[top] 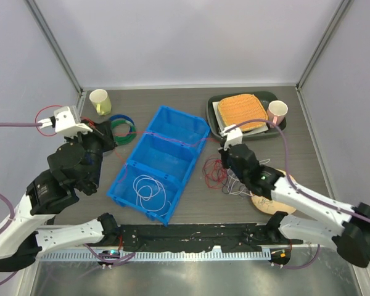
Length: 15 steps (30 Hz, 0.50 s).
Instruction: Untangle the cables
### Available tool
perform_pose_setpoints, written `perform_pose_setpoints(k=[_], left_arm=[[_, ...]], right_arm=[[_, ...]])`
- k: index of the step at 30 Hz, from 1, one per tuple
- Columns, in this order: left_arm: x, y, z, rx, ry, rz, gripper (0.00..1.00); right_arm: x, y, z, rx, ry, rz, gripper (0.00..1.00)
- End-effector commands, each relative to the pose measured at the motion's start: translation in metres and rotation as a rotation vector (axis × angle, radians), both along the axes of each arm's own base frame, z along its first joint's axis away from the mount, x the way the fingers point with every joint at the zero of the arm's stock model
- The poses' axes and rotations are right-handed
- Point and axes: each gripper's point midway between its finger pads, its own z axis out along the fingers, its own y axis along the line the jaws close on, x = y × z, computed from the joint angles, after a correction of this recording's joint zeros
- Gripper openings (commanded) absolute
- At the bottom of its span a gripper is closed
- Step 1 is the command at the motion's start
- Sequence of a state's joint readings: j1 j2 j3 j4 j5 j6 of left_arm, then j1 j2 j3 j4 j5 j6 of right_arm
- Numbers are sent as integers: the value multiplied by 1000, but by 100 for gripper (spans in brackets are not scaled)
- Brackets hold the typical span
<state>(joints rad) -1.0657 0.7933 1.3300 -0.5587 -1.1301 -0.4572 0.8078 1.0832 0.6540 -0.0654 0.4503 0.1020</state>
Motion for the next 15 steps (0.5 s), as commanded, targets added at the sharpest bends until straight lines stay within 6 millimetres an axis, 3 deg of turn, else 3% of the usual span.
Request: perform_pose_setpoints(k=[1,3,7,10,11,12,15], left_arm=[[3,-18,-7,34,1,-69,0],[7,-46,-21,86,23,-168,0],[12,-86,-45,155,66,-298,0],[9,-116,-60,195,67,-438,0],[8,-126,-59,184,46,-481,0],[2,-141,-71,204,54,-567,0],[5,-149,-80,207,49,-571,0]], right_arm=[[-5,6,100,242,-205,43,1],[-12,12,139,332,-292,105,1],[-52,28,230,496,-475,358,1],[-80,33,274,586,-551,491,1],[-88,38,278,601,-545,542,1],[-90,40,277,608,-522,553,1],[-80,57,256,653,-410,542,1]])
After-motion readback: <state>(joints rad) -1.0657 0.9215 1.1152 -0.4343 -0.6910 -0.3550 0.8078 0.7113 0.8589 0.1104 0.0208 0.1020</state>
